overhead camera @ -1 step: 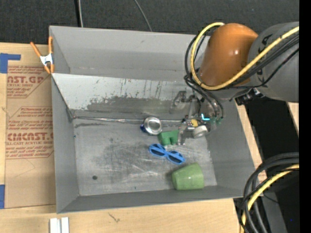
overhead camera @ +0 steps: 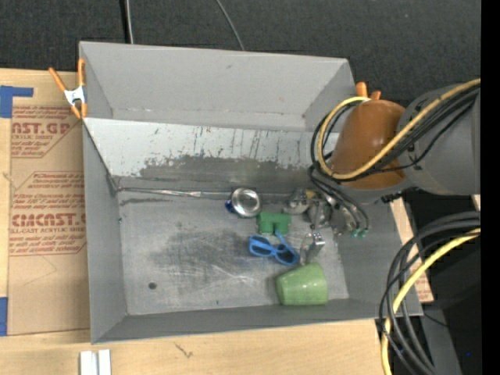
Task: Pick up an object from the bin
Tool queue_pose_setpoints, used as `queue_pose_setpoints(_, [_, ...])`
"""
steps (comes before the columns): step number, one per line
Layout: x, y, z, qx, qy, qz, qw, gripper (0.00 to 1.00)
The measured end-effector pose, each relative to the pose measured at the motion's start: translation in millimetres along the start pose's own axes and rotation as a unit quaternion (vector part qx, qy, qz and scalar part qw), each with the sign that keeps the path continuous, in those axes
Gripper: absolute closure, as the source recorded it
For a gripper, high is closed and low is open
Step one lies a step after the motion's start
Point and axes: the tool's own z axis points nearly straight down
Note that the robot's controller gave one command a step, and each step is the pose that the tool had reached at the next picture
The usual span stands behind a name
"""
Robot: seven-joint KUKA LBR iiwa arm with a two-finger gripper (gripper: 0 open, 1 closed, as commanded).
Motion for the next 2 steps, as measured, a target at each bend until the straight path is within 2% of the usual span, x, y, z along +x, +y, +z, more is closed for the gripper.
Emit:
queue_pose_setpoints(1, [53.1,6,-2,0.002,-0.0085,-0.206,0.9785,0.00])
queue_pose_setpoints(2, [20.3,36,7,0.002,-0.0046,-0.164,0.9865,0.00])
